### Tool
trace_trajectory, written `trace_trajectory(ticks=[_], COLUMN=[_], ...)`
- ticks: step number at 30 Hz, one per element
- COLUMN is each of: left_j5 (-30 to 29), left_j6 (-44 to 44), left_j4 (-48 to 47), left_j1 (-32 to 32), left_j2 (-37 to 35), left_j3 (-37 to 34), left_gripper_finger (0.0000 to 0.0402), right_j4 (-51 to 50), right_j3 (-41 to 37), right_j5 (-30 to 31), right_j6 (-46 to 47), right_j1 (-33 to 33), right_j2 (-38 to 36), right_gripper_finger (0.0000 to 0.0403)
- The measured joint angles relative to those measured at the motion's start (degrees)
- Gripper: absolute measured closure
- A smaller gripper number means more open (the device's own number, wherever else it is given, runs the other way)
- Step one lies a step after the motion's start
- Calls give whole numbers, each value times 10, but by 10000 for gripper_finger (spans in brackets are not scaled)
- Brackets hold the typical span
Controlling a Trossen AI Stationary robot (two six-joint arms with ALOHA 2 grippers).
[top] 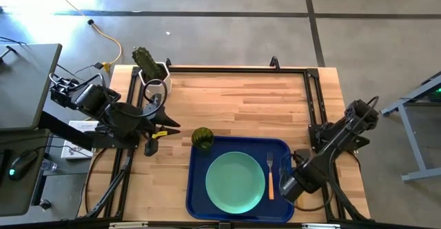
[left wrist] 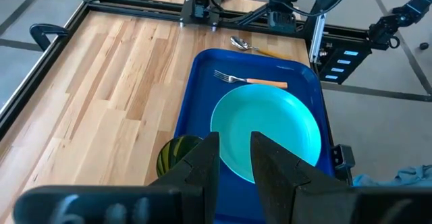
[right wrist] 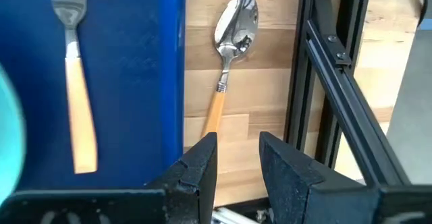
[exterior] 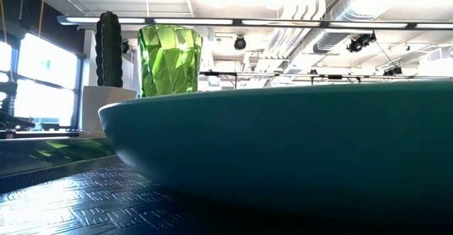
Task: Pick and place plate/cup/fork/spoon on tray
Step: Put the yellow spoon to the right of the orange fork on the blue tray
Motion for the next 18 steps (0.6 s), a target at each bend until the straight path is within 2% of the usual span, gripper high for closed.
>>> trace_trajectory(ticks=[18], left_j5=[-7], left_j6=[-21], left_j4=[1], left_j1=[7], left_j2=[0], left_j3=[0], left_gripper_finger=[328], right_j4=[213], right_j3=[-140], right_j5=[-2], right_j6=[26], right_j1=[62], right_j2=[0], right_gripper_finger=[300])
